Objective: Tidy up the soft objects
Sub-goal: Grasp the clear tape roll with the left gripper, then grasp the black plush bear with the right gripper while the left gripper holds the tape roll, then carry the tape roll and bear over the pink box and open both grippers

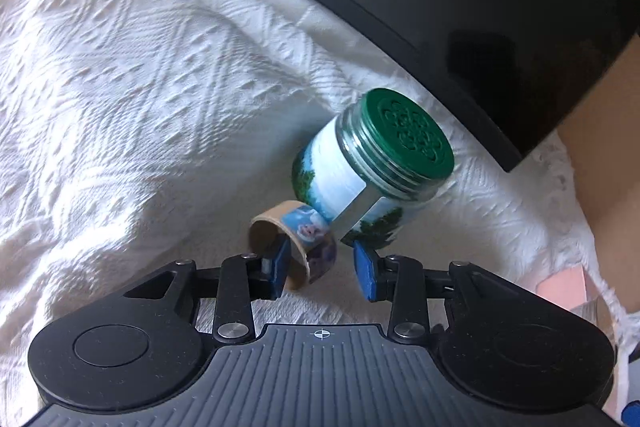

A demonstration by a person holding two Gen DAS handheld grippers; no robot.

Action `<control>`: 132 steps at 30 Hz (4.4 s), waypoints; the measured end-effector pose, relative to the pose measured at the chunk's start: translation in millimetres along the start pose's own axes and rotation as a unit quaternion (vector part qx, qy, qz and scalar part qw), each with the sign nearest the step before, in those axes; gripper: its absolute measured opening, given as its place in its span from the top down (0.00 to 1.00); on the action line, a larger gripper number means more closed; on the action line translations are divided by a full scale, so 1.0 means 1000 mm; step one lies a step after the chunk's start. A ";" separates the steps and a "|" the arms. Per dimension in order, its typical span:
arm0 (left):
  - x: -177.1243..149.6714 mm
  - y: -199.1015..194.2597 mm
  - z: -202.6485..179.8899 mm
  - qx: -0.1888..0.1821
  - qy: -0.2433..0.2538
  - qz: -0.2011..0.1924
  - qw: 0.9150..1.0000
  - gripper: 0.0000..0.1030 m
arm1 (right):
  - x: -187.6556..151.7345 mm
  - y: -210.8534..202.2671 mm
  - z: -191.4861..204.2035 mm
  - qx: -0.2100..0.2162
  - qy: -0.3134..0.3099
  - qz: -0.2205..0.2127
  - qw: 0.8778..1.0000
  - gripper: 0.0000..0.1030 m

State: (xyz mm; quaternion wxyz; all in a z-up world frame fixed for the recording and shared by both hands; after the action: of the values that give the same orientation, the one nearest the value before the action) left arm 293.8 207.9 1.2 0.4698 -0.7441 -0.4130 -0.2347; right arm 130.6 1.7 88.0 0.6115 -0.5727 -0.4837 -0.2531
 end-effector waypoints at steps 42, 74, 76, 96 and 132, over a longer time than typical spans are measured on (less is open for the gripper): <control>-0.033 -0.144 0.056 -0.069 0.038 -0.027 0.997 0.90 | -0.007 0.032 0.026 0.008 0.091 0.027 0.995 0.04; 0.018 -0.142 -0.064 -0.118 0.194 -0.073 0.971 0.90 | 0.092 -0.019 -0.044 -0.038 0.093 -0.051 0.994 0.32; 0.026 -0.135 -0.087 -0.141 0.203 -0.080 0.966 0.90 | 0.099 -0.038 -0.062 -0.057 0.092 -0.067 0.992 0.32; -0.072 -0.055 -0.317 -0.330 0.267 0.078 0.902 0.89 | 0.033 -0.121 -0.241 -0.289 0.194 -0.060 0.935 0.32; -0.152 -0.012 -0.330 -0.268 0.438 0.234 0.825 0.76 | -0.028 -0.078 -0.264 -0.269 0.288 -0.005 0.919 0.32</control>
State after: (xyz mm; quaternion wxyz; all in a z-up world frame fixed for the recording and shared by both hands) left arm 213.6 -144.3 43.3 0.4244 -0.7339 0.1025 -0.5204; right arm 131.6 -271.8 131.4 0.5461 -0.6157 -0.2034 -0.5304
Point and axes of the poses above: each gripper's, at about its wrist camera, not at the fingertips, and y roughly the way its jaws point, z to its left, x to its top, the point moved 3 cm from there along y, roughly the way its jaws point, and after that the axes turned 15 degrees about -z, right-handed, at the moved point
